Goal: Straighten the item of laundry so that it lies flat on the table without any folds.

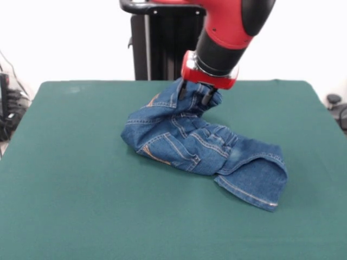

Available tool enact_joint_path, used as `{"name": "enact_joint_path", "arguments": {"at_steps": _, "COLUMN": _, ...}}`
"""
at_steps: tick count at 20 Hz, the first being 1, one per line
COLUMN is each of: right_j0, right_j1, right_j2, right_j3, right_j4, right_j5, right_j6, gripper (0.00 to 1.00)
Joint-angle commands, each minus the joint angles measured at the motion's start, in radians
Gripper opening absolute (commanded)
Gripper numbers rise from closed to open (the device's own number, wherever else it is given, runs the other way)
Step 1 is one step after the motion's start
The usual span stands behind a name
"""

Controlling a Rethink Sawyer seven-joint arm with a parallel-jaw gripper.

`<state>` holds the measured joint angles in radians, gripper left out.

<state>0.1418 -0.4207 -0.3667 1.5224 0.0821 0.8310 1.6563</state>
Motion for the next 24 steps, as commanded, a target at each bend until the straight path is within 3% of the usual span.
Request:
{"name": "enact_joint_path", "arguments": {"at_steps": 1, "right_j0": 0.004, "right_j1": 0.028, "right_j2": 0.122, "right_j3": -0.035, "right_j4": -0.031, "right_j5": 0.114, "right_j6": 0.069, "gripper": 1.00}}
{"name": "enact_joint_path", "arguments": {"at_steps": 13, "right_j0": 0.014, "right_j1": -0.014, "right_j2": 0.111, "right_j3": 0.006, "right_j4": -0.065, "right_j5": 0.100, "right_j6": 0.050, "gripper": 1.00}}
{"name": "enact_joint_path", "arguments": {"at_steps": 24, "right_j0": 0.009, "right_j1": -0.001, "right_j2": 0.102, "right_j3": -0.042, "right_j4": -0.104, "right_j5": 0.128, "right_j6": 0.043, "gripper": 1.00}}
